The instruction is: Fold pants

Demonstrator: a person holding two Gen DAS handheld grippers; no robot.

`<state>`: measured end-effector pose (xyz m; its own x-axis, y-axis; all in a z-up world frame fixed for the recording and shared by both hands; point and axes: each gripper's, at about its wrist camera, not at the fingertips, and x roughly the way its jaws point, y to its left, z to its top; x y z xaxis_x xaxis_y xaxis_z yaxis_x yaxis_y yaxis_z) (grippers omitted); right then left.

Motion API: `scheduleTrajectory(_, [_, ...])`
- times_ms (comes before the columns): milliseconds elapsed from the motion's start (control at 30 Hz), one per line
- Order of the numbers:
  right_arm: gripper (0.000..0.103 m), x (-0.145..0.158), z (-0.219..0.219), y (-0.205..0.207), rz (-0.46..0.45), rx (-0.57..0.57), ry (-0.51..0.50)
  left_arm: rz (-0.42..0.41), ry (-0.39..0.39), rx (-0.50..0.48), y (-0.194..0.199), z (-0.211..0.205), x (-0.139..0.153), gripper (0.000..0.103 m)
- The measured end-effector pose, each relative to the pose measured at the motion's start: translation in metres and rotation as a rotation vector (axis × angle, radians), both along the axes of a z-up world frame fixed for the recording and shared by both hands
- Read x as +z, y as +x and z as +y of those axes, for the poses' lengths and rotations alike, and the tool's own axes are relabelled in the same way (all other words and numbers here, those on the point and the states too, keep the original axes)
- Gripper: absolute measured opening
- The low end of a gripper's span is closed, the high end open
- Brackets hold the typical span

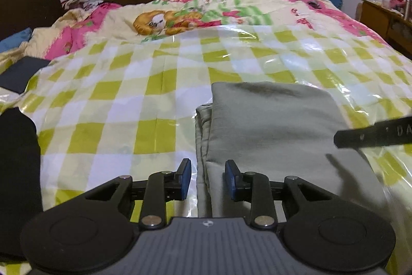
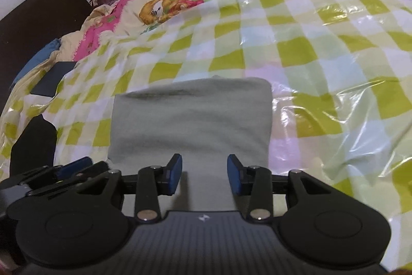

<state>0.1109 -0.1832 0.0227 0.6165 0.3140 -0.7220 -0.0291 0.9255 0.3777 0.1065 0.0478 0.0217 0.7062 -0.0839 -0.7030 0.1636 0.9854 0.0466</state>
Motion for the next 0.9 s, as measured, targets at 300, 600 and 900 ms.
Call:
scheduleTrajectory(300, [0.047, -0.007, -0.003, -0.009, 0.014, -0.011, -0.04, 0.045, 0.094, -0.019, 0.001, -0.009, -0.012, 0.046])
scheduleTrajectory(600, [0.047, -0.005, -0.009, -0.022, 0.018, -0.016, -0.055, 0.021, 0.1, -0.045, -0.014, -0.017, -0.002, 0.046])
scheduleTrajectory(900, [0.047, -0.002, -0.01, -0.034, 0.024, -0.019, -0.11, 0.074, 0.089, -0.065, -0.013, -0.019, -0.013, 0.049])
